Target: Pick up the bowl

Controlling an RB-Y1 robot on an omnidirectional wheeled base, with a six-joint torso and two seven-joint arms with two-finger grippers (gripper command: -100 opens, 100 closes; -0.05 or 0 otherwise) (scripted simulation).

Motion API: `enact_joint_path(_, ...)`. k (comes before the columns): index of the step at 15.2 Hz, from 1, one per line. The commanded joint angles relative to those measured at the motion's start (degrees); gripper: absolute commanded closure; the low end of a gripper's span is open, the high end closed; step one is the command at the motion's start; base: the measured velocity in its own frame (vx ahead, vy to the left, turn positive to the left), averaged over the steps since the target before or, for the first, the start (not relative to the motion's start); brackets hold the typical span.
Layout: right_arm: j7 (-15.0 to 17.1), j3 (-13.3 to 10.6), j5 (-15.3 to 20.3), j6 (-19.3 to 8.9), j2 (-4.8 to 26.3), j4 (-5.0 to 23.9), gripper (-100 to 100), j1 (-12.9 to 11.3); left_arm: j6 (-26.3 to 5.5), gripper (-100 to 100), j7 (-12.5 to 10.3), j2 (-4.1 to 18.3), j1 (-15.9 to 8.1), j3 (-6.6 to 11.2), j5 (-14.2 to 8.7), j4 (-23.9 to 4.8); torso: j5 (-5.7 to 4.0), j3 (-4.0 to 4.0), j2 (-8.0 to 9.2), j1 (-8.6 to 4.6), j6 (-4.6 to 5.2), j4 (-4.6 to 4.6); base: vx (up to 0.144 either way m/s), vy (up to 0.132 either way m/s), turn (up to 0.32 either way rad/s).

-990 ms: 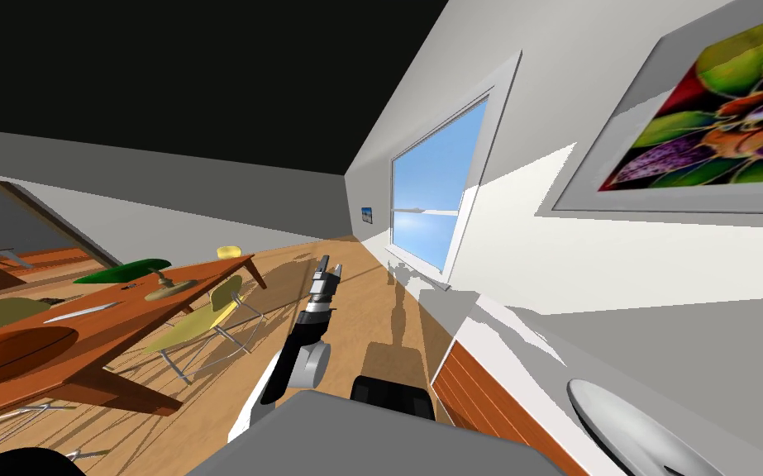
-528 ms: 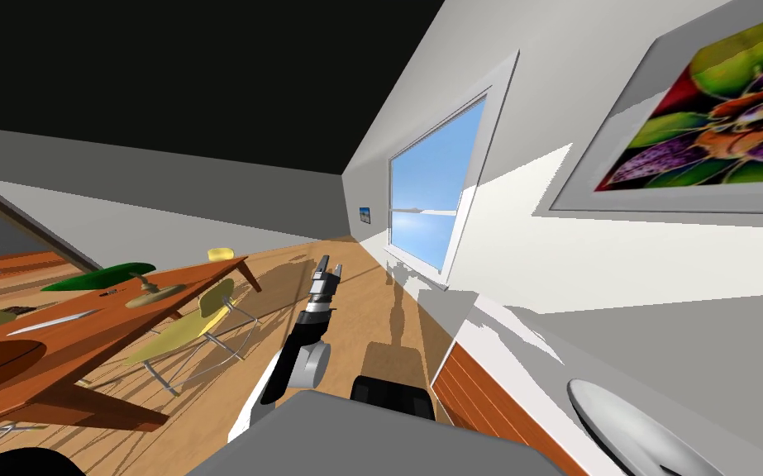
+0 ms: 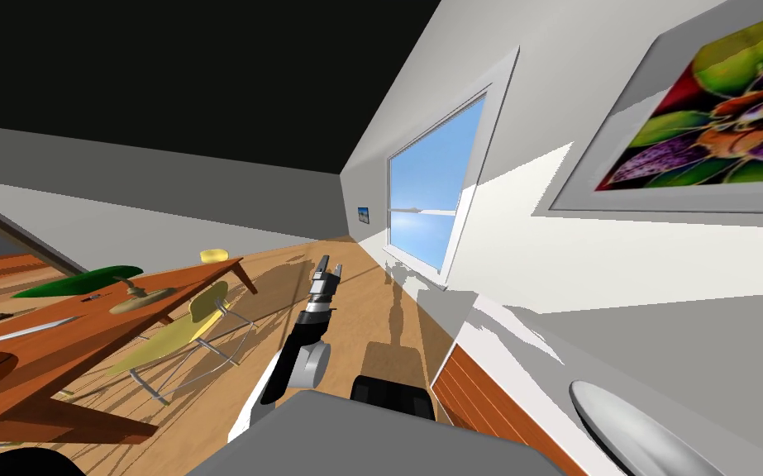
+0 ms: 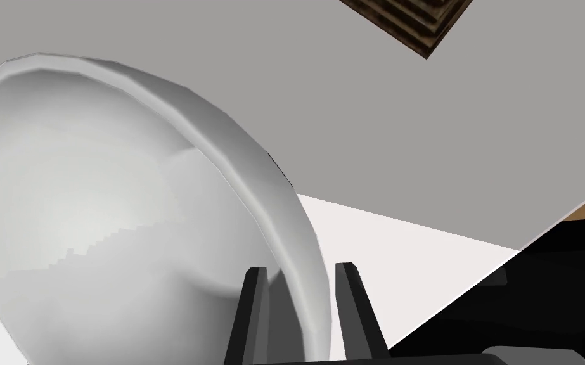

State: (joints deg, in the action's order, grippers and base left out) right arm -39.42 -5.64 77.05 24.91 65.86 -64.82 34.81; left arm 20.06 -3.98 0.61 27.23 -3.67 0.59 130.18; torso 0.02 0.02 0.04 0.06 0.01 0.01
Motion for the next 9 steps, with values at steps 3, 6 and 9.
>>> enact_joint_path(3, 0.0, 0.0, 0.0, 0.0, 0.0, 0.0, 100, 0.0, 0.0, 0, 0.0, 0.0, 0.0, 0.00, 0.0, 0.0, 0.01, 0.01, 0.01, 0.00, -0.03, 0.00, 0.000, 0.000, -0.004)
enact_joint_path(6, 4.6, -1.4, 1.2, -2.3, 2.4, -2.8, 100, 1.7, 0.0, 0, 0.0, 0.0, 0.0, 0.00, 0.0, 0.0, 0.06, 0.06, 0.12, -0.01, -0.09, 0.03, -0.039, -0.011, 0.082)
enact_joint_path(9, 7.3, -2.1, 1.8, -3.5, 3.6, -4.3, 100, 2.5, 0.0, 0, 0.0, 0.0, 0.0, 0.00, 0.0, 0.0, 0.10, 0.11, 0.19, 0.01, -0.05, 0.04, -0.037, -0.013, 0.031)
